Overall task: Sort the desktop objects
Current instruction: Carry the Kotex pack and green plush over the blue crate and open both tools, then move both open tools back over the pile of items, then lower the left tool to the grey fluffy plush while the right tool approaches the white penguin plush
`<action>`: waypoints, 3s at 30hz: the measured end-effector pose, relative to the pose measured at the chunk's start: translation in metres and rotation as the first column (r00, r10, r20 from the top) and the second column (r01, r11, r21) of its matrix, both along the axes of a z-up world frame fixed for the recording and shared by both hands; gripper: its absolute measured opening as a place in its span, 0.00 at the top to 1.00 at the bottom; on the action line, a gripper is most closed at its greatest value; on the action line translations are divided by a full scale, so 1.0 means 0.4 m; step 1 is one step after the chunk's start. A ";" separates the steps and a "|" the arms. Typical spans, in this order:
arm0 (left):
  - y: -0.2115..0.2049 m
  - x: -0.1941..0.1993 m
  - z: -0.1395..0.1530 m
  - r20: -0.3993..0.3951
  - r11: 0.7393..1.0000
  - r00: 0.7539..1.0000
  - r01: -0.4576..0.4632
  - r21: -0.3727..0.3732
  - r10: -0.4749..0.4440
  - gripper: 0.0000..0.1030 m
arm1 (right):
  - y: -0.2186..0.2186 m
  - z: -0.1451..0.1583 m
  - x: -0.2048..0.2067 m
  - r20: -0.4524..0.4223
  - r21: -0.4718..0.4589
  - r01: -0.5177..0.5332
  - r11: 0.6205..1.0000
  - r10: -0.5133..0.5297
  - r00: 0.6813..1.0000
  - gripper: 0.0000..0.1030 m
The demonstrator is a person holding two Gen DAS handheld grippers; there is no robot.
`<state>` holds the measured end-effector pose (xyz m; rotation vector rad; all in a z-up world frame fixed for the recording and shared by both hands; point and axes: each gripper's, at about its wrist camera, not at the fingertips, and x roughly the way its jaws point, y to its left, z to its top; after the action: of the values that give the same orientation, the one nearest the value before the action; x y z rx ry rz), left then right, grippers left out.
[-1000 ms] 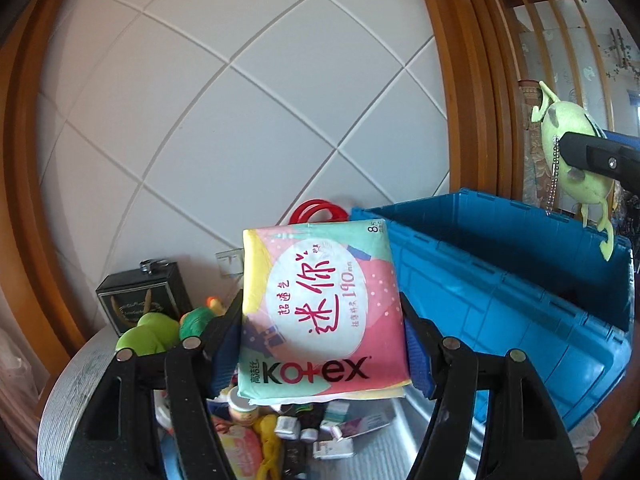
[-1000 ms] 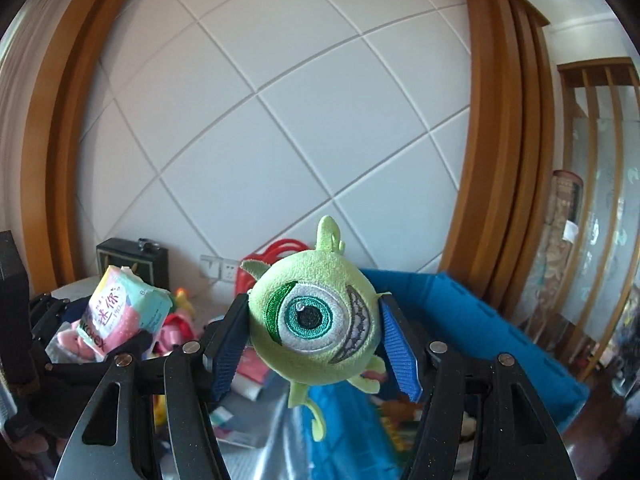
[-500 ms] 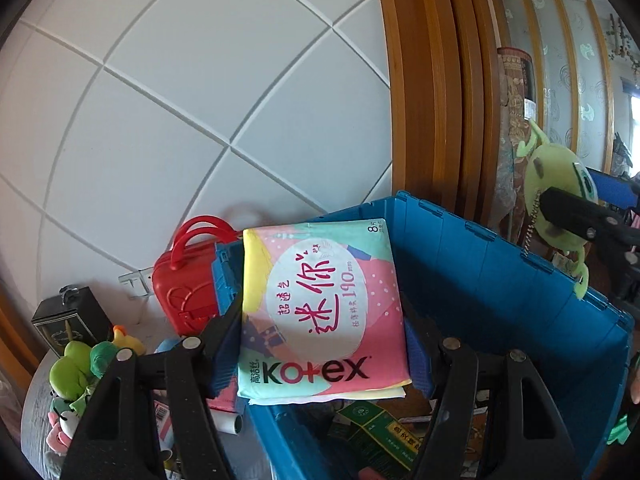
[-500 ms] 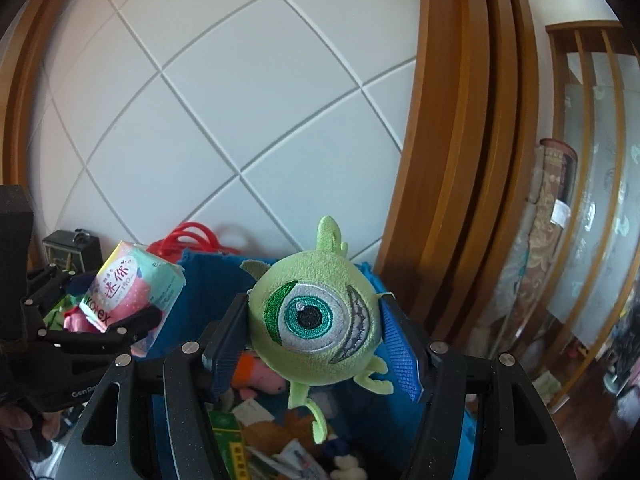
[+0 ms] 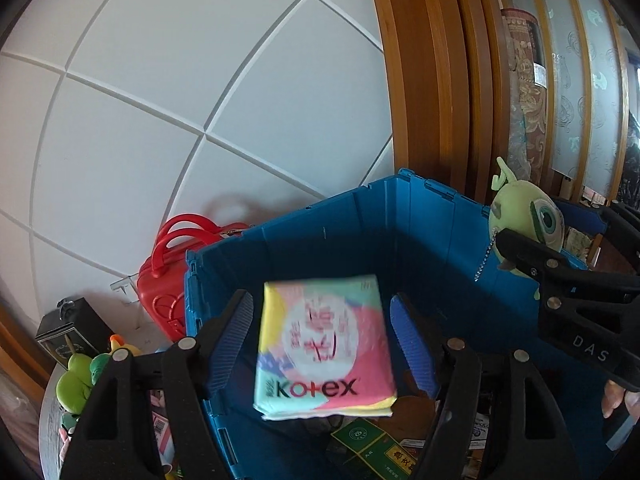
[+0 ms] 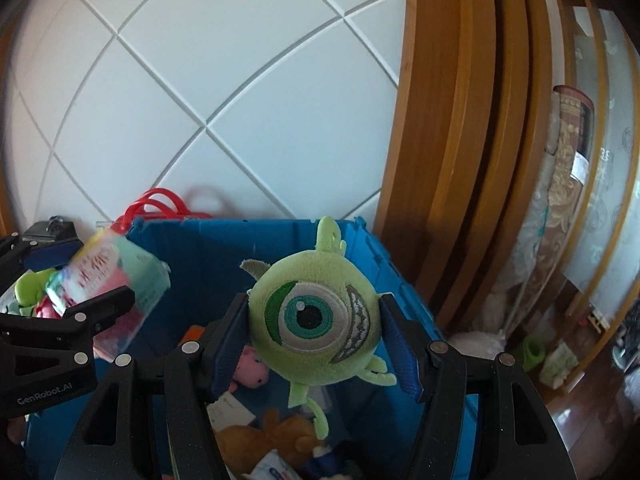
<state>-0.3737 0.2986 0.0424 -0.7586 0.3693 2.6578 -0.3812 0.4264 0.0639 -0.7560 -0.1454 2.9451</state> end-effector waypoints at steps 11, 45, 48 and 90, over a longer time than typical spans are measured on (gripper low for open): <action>-0.016 0.002 0.012 -0.026 1.000 1.000 -0.012 0.000 0.012 0.20 | 0.016 0.014 -0.006 -0.041 -0.009 0.006 1.000 -0.007 0.999 0.00; -0.446 0.468 0.056 -0.297 0.958 0.919 -0.207 0.200 0.261 0.11 | -0.243 0.065 0.424 -0.164 -0.025 -0.157 0.987 0.151 0.975 0.00; -0.504 0.520 0.031 -0.356 0.937 0.870 -0.287 0.198 0.341 0.11 | -0.291 0.049 0.454 -0.171 -0.045 -0.192 0.980 0.182 0.968 0.00; -1.540 0.534 -0.413 0.173 0.719 0.721 -0.690 0.087 0.671 0.11 | -1.123 -0.436 0.301 0.284 -0.166 -0.296 0.941 0.333 0.899 0.00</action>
<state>-0.1601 -0.3173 -0.1230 -1.2011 -0.2008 3.2304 -0.2607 -0.0227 -0.1104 -1.3288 -0.1254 3.1317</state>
